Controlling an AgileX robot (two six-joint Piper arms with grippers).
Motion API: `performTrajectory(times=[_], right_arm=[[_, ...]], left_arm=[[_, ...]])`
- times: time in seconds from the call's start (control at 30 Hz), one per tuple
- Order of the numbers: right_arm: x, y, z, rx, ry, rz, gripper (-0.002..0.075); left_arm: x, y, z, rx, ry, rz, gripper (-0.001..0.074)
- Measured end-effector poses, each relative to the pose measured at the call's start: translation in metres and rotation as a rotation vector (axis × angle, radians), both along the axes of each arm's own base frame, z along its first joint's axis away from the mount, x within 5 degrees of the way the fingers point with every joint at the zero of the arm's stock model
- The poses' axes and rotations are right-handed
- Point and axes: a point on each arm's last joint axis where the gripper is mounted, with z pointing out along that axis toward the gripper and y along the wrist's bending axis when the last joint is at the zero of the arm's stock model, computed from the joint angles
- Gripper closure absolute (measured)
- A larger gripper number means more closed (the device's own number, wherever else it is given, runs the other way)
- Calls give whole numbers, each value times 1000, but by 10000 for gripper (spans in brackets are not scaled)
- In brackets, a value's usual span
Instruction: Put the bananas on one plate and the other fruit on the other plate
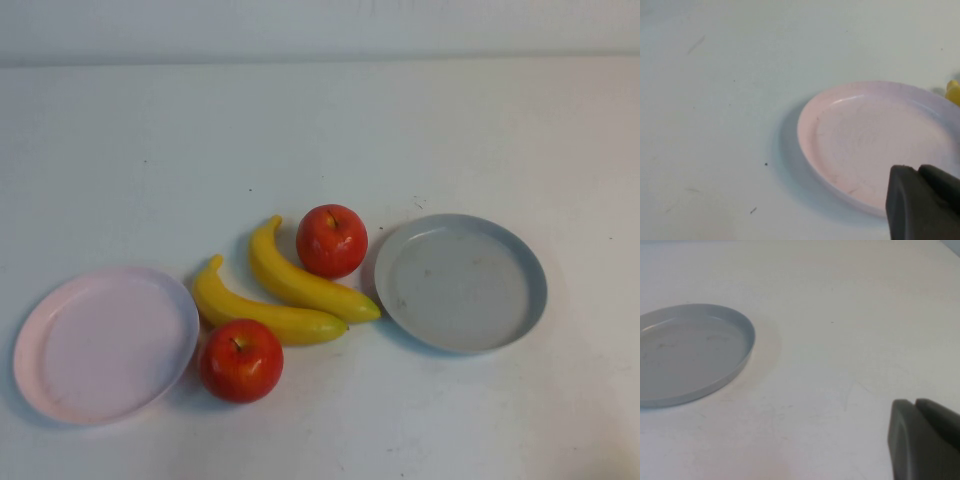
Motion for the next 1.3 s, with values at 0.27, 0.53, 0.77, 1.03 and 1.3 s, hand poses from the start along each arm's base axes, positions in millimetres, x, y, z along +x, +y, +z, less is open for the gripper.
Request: performTrajectory(times=[0.27, 0.53, 0.77, 1.03, 1.3], right_arm=[[0, 0, 0, 0, 0, 0, 743], [0, 0, 0, 0, 0, 0, 743], [0, 0, 0, 0, 0, 0, 743], [0, 0, 0, 0, 0, 0, 743], [0, 0, 0, 0, 0, 0, 743]], left_arm=[[2, -3, 11, -258, -112, 24, 731], [3, -4, 21, -468, -204, 32, 731], [-2, -3, 56, -512, -219, 39, 735], [9, -4, 124, -313, 102, 74, 737], [48, -19, 139, -121, 398, -110, 737]])
